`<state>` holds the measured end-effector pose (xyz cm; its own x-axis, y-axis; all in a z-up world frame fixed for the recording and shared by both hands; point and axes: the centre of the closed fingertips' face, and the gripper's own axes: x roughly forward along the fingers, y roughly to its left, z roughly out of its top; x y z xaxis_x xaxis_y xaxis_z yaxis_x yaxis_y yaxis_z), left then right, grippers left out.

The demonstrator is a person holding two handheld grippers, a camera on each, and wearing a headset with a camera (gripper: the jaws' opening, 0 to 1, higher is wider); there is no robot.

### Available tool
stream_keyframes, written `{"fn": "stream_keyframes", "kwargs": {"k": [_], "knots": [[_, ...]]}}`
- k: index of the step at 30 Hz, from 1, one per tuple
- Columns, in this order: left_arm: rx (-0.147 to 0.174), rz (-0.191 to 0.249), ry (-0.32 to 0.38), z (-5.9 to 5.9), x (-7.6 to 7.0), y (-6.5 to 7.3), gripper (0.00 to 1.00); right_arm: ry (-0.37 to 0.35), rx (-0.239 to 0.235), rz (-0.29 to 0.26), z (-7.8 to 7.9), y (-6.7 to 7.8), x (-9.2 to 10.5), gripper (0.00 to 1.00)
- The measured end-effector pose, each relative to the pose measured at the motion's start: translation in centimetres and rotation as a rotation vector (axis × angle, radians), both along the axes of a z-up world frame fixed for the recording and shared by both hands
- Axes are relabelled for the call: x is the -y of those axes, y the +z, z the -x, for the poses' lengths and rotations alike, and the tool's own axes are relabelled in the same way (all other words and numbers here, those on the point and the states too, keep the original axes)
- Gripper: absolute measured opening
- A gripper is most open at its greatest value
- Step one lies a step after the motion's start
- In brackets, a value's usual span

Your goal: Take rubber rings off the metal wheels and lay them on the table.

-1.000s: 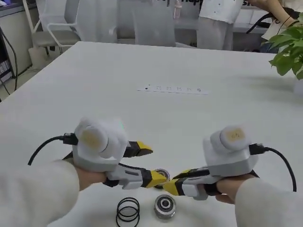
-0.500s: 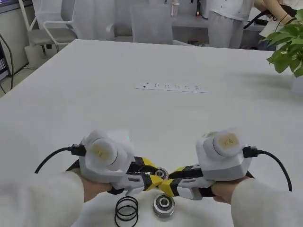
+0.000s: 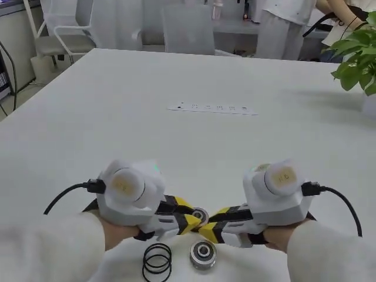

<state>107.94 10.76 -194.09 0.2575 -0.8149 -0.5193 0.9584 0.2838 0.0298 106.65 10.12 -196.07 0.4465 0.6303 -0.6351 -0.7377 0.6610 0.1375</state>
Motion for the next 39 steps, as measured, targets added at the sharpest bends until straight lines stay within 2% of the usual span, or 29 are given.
{"fn": "stream_keyframes", "kwargs": {"k": [2,3,4,10,13,14,17,18,19,22,31,39], "knots": [[-0.003,-0.002,0.000,0.0,-0.1,0.0,0.07,0.004,0.000,0.007,0.0,-0.1,0.1,0.12],[-0.003,-0.002,0.001,0.0,-0.2,0.0,0.07,0.034,-0.001,0.040,0.3,-0.3,0.3,0.05],[-0.005,-0.003,0.000,0.0,-0.2,0.0,0.07,0.012,0.009,0.028,0.1,-0.1,0.3,0.02],[-0.004,-0.011,-0.004,0.1,-0.4,0.0,0.06,-0.006,0.013,0.036,-0.3,-0.1,0.4,0.00],[-0.001,-0.015,-0.007,0.1,-0.5,0.0,0.04,-0.049,-0.002,0.031,-0.6,0.0,0.9,0.00],[0.001,-0.017,-0.009,0.1,-0.5,0.0,0.01,-0.067,-0.007,0.027,-0.8,-0.1,1.2,0.00],[0.001,-0.010,-0.026,0.5,-0.4,0.2,0.00,-0.157,-0.052,-0.060,-1.4,0.4,1.6,0.00],[0.010,-0.016,-0.028,0.6,-0.4,0.2,0.00,-0.177,-0.066,-0.072,-1.4,0.4,1.8,0.00],[0.028,-0.022,-0.038,0.6,-0.4,0.2,0.00,-0.184,-0.063,-0.096,-1.5,0.7,1.8,0.00],[0.023,-0.019,-0.035,0.6,-0.3,0.2,0.00,-0.202,-0.074,-0.128,-1.6,1.0,1.8,0.00],[0.029,-0.028,-0.042,0.7,-0.2,0.1,0.00,-0.211,-0.092,-0.146,-1.4,1.1,1.6,0.00],[0.008,-0.035,-0.034,0.7,-0.3,0.0,0.00,-0.218,-0.122,-0.172,-1.2,1.2,1.5,0.00]]}}
